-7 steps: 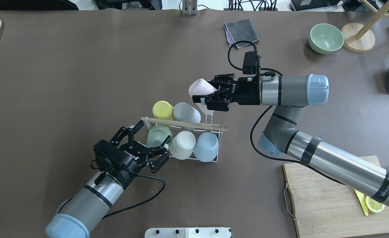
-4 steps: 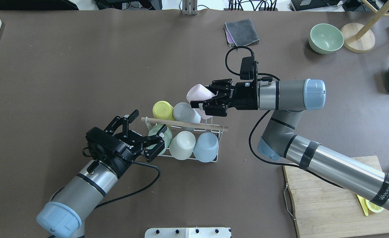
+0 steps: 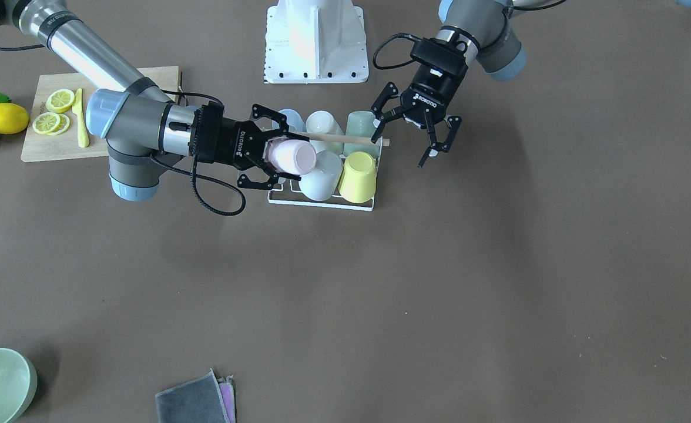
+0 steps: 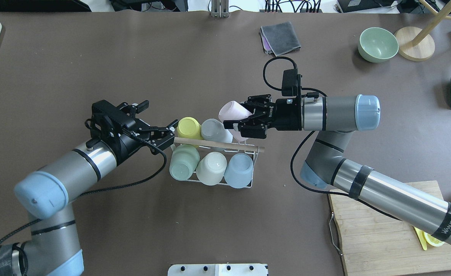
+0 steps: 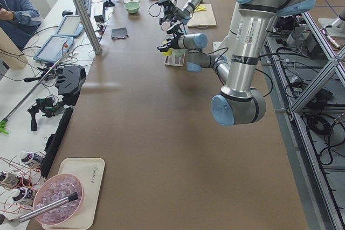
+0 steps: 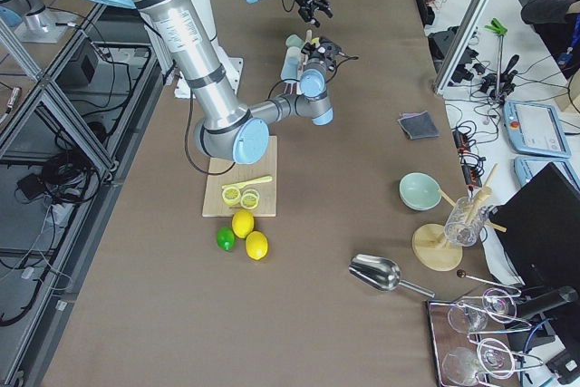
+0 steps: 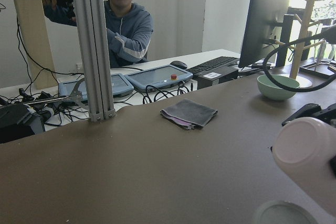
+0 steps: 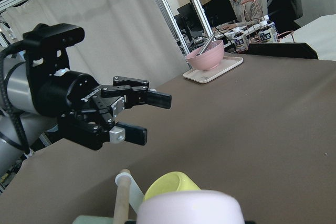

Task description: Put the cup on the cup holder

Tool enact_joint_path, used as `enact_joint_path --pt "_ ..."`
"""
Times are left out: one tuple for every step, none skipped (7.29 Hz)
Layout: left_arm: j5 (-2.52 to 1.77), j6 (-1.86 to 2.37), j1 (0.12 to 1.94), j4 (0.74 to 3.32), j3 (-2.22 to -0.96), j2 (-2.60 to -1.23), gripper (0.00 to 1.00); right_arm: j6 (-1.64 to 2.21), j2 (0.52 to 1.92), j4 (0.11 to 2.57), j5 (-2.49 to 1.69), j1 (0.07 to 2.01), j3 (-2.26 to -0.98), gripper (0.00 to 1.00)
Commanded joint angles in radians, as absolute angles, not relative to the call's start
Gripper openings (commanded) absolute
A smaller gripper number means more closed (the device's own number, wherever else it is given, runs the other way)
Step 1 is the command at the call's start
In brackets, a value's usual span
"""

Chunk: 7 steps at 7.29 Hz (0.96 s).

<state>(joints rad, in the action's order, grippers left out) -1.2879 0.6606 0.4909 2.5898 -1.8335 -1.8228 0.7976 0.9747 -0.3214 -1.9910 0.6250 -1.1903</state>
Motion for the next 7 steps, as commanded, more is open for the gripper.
enact_joint_path --pt "-1.548 0.741 0.667 2.434 -1.835 -1.790 0.98 0.798 0.980 -0.325 -1.990 0.626 -1.192 0.00" --pt "-1.674 0.741 0.742 2.337 -1.835 -1.784 0.98 0.798 0.988 -0.327 -1.993 0.626 -1.193 0.00" --pt "-1.786 0.742 0.812 2.224 -1.835 -1.764 0.98 0.802 0.988 -0.328 -1.994 0.627 -1.196 0.24" --pt "-1.869 0.741 0.904 2.107 -1.833 -1.743 0.98 0.799 0.991 -0.330 -1.993 0.633 -1.198 0.99" --pt "-1.994 0.733 1.002 1.959 -1.827 -1.723 0.98 0.801 0.991 -0.330 -1.993 0.647 -1.200 1.00" --pt "-2.059 0.727 1.070 1.853 -1.804 -1.720 0.98 0.802 0.991 -0.330 -1.993 0.666 -1.201 1.00" --pt "-2.069 0.726 1.134 1.797 -1.755 -1.715 0.98 0.802 0.992 -0.330 -1.994 0.678 -1.210 1.00"
